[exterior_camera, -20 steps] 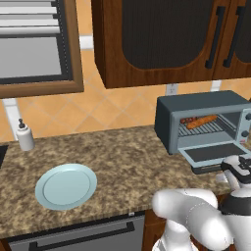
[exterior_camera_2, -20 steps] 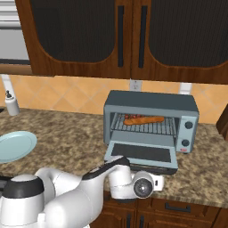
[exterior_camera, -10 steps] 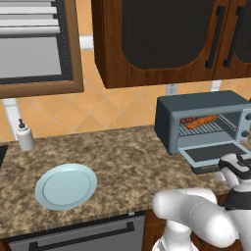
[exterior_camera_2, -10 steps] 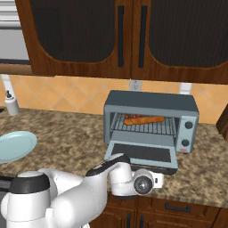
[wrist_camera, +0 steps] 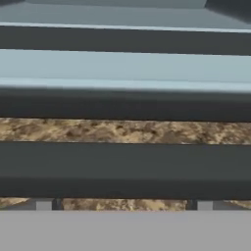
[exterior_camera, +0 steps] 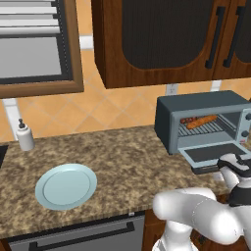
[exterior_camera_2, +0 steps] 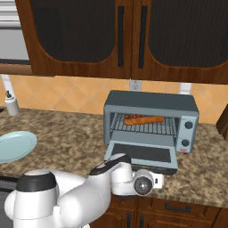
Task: Pick up the kebab skewer and baguette bread, and place them inside the toaster oven. Close the toaster oven door and start by setting the timer.
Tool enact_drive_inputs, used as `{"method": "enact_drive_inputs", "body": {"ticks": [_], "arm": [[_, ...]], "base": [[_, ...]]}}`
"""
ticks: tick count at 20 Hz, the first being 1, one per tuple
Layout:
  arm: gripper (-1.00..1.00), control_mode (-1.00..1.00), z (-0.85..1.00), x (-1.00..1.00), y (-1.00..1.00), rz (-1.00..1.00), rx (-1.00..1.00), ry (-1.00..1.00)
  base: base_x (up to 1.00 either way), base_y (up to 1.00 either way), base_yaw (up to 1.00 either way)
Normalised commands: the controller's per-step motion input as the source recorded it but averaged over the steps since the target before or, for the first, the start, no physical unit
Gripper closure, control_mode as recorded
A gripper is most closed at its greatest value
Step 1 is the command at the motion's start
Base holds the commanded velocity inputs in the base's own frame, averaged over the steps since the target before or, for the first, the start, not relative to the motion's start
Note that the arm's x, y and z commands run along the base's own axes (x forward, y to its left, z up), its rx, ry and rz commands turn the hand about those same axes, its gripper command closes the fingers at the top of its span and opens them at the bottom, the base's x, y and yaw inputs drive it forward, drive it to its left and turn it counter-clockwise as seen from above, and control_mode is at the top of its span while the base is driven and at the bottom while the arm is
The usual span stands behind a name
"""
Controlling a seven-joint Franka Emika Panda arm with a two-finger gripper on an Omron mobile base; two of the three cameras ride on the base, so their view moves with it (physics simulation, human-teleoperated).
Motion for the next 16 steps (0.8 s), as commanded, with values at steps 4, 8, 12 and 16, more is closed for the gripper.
{"method": "enact_drive_inputs", "body": {"ticks": [4, 8, 12, 16], "arm": [[-1.00, -1.00, 0.16, 0.00, -0.02, 0.00, 0.04, -0.05], [-1.00, -1.00, 0.33, 0.02, -0.01, 0.00, 0.07, -0.09], [-1.00, -1.00, 0.40, 0.13, 0.00, 0.00, 0.08, -0.12], [-1.00, -1.00, 0.44, 0.13, 0.00, 0.00, 0.09, -0.17]], "base": [[0.00, 0.00, 0.00], [0.00, 0.00, 0.00], [0.00, 0.00, 0.00], [0.00, 0.00, 0.00]]}}
